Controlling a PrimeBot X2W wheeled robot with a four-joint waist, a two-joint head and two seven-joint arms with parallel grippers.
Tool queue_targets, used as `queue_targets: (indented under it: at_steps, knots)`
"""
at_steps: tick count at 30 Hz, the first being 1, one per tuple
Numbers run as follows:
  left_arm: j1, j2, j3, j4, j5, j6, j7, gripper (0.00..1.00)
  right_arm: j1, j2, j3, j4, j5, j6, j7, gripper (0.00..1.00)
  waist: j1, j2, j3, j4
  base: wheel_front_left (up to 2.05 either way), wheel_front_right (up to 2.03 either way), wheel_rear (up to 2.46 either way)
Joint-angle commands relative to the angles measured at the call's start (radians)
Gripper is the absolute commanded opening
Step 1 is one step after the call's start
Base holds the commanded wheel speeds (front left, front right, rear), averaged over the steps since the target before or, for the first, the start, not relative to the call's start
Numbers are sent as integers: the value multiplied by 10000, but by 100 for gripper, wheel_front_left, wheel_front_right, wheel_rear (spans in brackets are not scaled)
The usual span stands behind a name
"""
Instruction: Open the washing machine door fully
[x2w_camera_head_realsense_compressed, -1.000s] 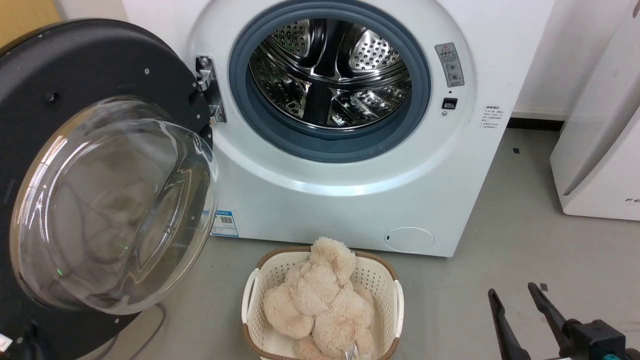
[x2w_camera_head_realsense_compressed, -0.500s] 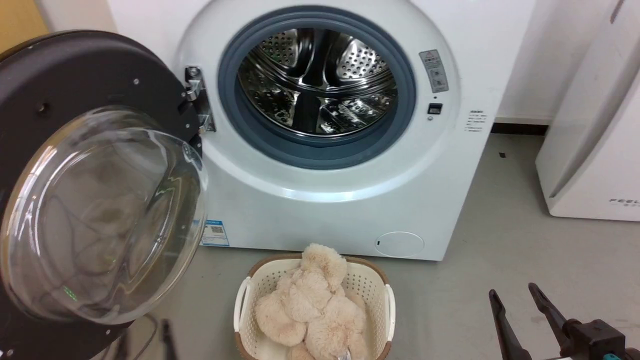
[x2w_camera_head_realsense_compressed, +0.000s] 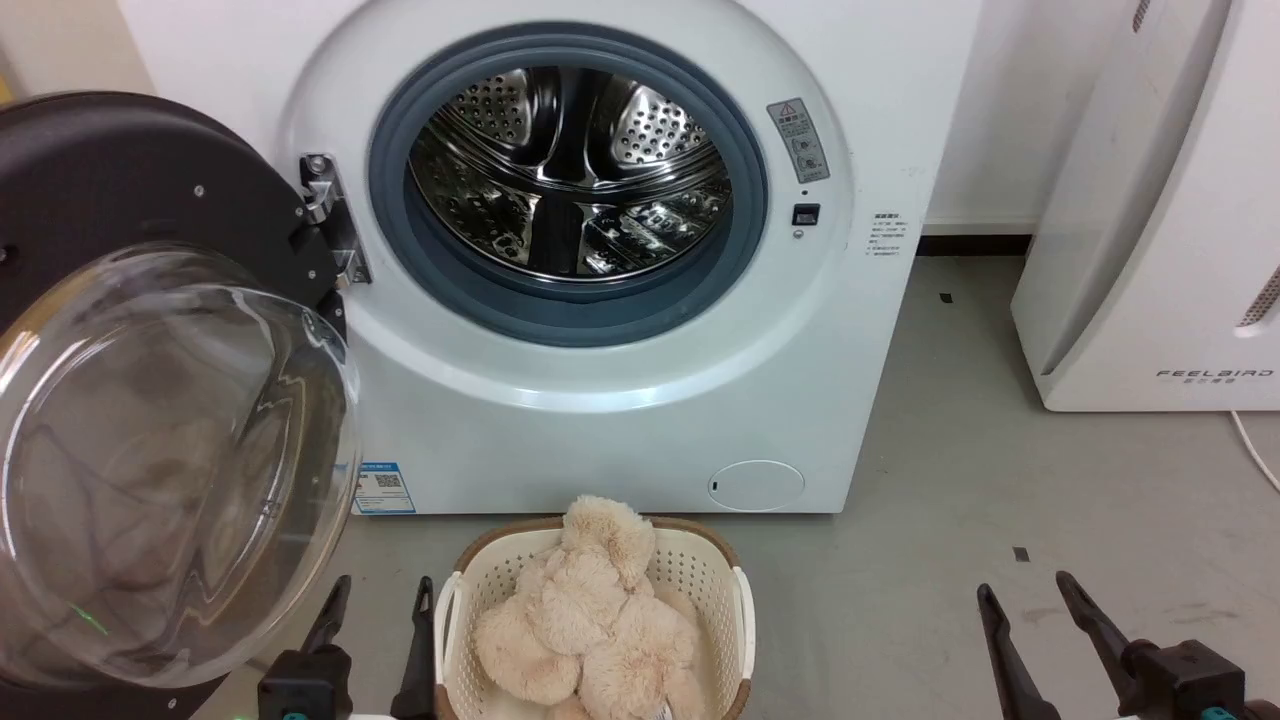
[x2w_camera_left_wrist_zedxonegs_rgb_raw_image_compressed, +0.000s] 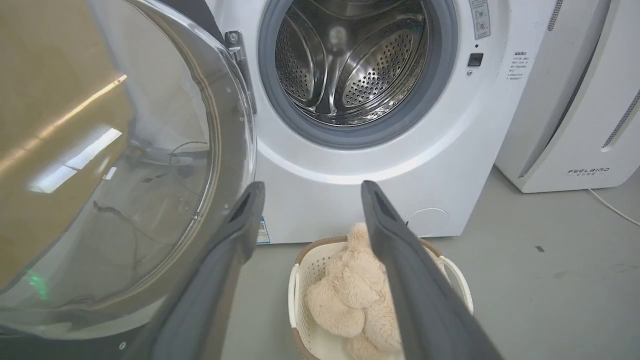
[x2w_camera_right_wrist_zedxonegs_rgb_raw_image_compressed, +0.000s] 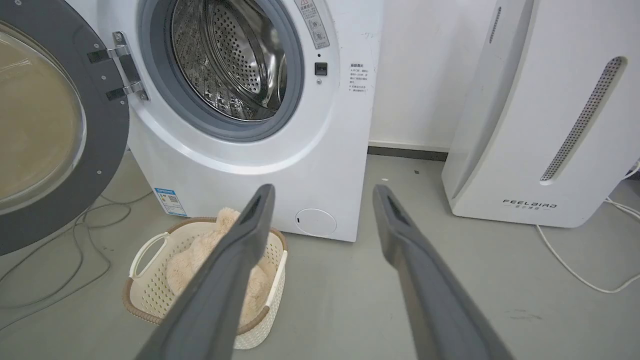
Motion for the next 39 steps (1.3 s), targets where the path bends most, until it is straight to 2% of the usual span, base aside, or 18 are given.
queue_targets:
  at_steps: [1, 10, 11, 39]
  knots:
    - [-149, 94, 62, 43, 61, 107, 68, 100, -60, 36, 17, 40, -61, 8, -17, 100, 0, 0, 18, -57, 0, 0, 0]
    - [-82, 215, 284, -3, 18, 379, 107, 100, -167, 36, 69, 182, 44, 8, -82, 100, 0, 0, 80, -131, 0, 0, 0]
    - [-17, 169, 276, 15, 30, 353, 146, 0, -21, 0, 52, 156, 36, 0, -25, 0, 0, 0, 82, -133, 0, 0, 0]
    - [-220, -251, 658, 10, 437, -108, 343, 0, -363, 5, 81, 327, -92, 1, -2, 0, 0, 0, 180, -142, 0, 0, 0]
